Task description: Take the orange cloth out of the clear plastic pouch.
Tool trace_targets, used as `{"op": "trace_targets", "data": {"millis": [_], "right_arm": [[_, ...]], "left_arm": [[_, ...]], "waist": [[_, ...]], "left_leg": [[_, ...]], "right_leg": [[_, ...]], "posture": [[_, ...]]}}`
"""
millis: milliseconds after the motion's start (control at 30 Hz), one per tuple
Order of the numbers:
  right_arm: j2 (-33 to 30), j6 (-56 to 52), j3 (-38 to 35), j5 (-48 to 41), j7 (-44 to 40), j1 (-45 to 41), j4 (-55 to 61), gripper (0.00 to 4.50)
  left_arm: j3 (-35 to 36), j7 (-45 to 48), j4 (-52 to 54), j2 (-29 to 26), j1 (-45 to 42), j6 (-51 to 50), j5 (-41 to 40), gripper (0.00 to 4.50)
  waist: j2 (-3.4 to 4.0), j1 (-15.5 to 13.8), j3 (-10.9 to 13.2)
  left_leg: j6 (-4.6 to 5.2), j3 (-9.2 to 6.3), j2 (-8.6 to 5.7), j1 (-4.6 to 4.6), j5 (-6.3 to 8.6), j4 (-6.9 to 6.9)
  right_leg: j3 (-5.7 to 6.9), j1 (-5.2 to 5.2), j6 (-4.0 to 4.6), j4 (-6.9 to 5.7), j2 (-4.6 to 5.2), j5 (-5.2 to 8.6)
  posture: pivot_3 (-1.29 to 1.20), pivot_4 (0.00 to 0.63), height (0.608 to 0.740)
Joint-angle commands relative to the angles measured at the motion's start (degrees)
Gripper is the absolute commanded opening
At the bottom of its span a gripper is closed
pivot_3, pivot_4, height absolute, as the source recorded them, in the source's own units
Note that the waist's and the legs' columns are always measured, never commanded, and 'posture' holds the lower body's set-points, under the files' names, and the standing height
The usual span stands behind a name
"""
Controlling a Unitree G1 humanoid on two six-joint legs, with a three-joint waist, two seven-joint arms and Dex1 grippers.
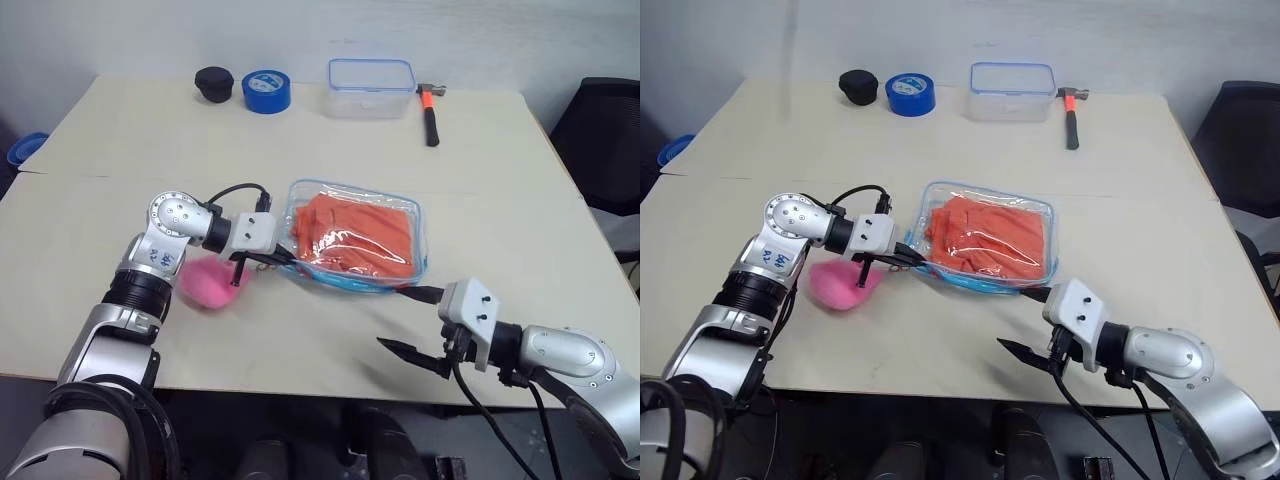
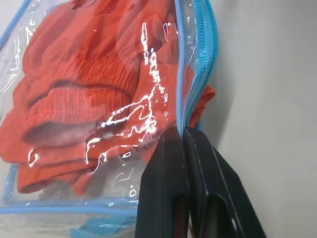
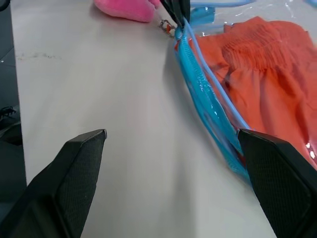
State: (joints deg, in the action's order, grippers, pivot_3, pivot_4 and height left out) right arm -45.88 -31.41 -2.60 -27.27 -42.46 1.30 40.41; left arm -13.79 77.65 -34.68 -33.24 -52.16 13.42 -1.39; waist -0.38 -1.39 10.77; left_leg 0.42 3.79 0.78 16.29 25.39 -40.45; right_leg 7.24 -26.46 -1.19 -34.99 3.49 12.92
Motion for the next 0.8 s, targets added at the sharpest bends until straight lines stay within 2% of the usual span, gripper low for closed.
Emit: {"op": "trace_targets", "data": {"millis": [33, 133, 300, 433, 633, 733, 800], "right_arm": [[0.7, 0.2, -0.1, -0.3, 0.5, -2.4, 1.8, 4.23], [1.9, 0.4, 2.9, 1.9, 1.4, -6.6, -0.3, 3.47], [5.4, 1.5, 9.2, 7.6, 3.2, -15.1, -5.9, 1.64], [9.1, 3.3, 13.6, 15.6, 7.3, -21.6, -13.4, 0.23], [9.7, 4.7, 15.7, 20.7, 7.7, -22.4, -17.7, 0.23], [10.8, 4.5, 14.9, 22.1, 9.2, -22.1, -19.4, 0.80], [11.1, 4.8, 14.8, 22.9, 9.2, -21.9, -19.9, 1.46]], "left_arm": [[5.6, -1.0, 2.4, 2.7, -3.9, -13.7, -8.1, 0.00], [8.3, -3.5, 3.7, 4.4, -5.7, -21.0, -10.7, 0.00], [8.2, -4.9, 7.6, 5.1, -4.4, -23.8, -10.8, 0.00], [7.6, -5.8, 10.6, 5.3, -2.3, -23.9, -10.4, 0.00], [7.2, -6.8, 13.9, 5.5, -0.2, -24.8, -10.4, 0.00], [7.0, -7.3, 15.0, 5.6, 0.5, -25.2, -10.5, 0.00], [7.0, -7.4, 15.6, 5.6, 0.8, -25.5, -10.6, 0.00]], "waist": [[0.00, 0.0, 0.0], [-0.01, 0.0, 0.0], [0.00, 0.2, 0.0], [0.00, 0.6, 0.0], [0.00, 0.1, 0.0], [0.00, 0.2, 0.0], [0.00, 0.2, 0.0]], "left_leg": [[0.00, 0.00, -0.01, 0.01, 0.00, -0.01], [0.01, -0.04, 0.00, 0.20, 0.00, -0.31], [0.03, -0.08, 0.00, 0.24, 0.02, -0.42], [0.02, -0.08, 0.04, 0.25, 0.02, -0.47], [0.02, -0.14, 0.04, 0.51, 0.02, -0.58], [0.02, -0.21, 0.05, 0.62, 0.02, -0.63], [0.02, -0.21, 0.05, 0.71, 0.02, -0.63]], "right_leg": [[0.00, 0.00, 0.00, 0.00, 0.00, 0.00], [0.15, -0.01, -0.02, -0.02, 0.00, -0.01], [0.15, -0.02, -0.02, -0.06, 0.02, -0.01], [0.14, -0.03, -0.01, -0.10, 0.05, -0.01], [0.29, -0.16, -0.01, -0.07, 0.09, -0.01], [0.36, -0.17, -0.02, -0.05, 0.10, -0.02], [0.35, -0.17, -0.02, -0.06, 0.09, -0.02]], "posture": [[0.00, 0.150, 0.740], [0.00, 0.150, 0.740], [0.00, 0.150, 0.740], [0.00, 0.150, 0.740], [0.00, 0.150, 0.740], [0.00, 0.150, 0.740], [0.00, 0.150, 0.740]]}}
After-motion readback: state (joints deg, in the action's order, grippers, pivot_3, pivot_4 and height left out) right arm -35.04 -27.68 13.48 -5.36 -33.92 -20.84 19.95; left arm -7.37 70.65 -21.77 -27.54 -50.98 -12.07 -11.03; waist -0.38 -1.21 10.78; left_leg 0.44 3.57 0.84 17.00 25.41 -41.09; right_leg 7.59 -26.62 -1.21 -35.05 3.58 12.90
